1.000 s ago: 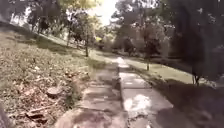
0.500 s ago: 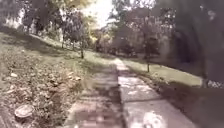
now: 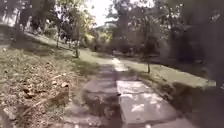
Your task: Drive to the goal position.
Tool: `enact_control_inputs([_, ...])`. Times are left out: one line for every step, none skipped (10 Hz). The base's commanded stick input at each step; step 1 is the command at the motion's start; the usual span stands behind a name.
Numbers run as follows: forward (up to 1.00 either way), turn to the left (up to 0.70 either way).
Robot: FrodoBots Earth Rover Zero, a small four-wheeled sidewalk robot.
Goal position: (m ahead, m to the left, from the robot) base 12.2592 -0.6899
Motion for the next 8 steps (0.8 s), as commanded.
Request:
enact_control_inputs([1.0, 0.0])
enact_control_inputs([1.0, 0.0])
enact_control_inputs([1.0, 0.0])
enact_control_inputs([1.0, 0.0])
enact_control_inputs([1.0, 0.0])
enact_control_inputs([1.0, 0.0])
enact_control_inputs([1.0, 0.0])
enact_control_inputs([1.0, 0.0])
